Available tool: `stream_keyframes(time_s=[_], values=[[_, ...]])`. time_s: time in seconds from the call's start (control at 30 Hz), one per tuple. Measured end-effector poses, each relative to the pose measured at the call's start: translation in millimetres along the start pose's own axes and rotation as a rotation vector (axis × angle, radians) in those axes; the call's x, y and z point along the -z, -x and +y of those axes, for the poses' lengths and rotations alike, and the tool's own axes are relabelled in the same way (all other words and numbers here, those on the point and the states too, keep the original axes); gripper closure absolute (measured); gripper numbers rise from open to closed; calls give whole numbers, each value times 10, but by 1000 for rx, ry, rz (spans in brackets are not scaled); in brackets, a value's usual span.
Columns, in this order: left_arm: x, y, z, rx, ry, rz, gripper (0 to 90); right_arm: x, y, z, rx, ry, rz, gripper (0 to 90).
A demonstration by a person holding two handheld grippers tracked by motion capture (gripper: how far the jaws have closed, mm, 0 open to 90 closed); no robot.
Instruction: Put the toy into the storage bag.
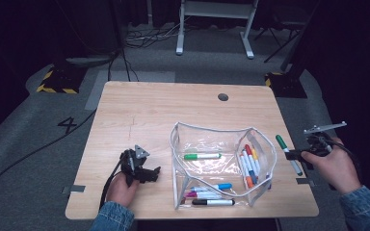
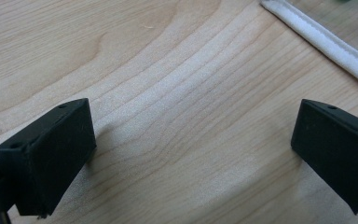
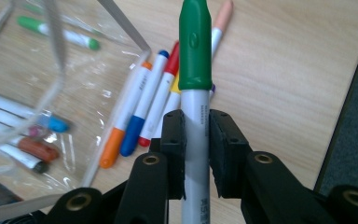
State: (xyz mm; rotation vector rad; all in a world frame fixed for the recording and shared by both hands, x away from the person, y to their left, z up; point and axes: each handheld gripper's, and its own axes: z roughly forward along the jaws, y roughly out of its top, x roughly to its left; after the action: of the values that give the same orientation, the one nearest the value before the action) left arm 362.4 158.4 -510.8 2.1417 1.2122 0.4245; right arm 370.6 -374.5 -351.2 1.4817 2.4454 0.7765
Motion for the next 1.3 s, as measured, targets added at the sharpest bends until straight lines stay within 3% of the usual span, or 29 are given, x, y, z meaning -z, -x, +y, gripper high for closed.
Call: stream_keyframes(time_s=[0.3,0.57,0.87,1.3], values=[[0,-1,-1,0,0,-2,0,350,-276,291,90,52,28,775],[11,-4,-8,-3,-3,4,0,488,-553,498,198,69,86,775],[8,0,-13,-1,5,18,0,498,-913,675,312,62,135,775],[11,-5,-7,-3,-3,7,0,319,-1467,732,477,-19,231,775]])
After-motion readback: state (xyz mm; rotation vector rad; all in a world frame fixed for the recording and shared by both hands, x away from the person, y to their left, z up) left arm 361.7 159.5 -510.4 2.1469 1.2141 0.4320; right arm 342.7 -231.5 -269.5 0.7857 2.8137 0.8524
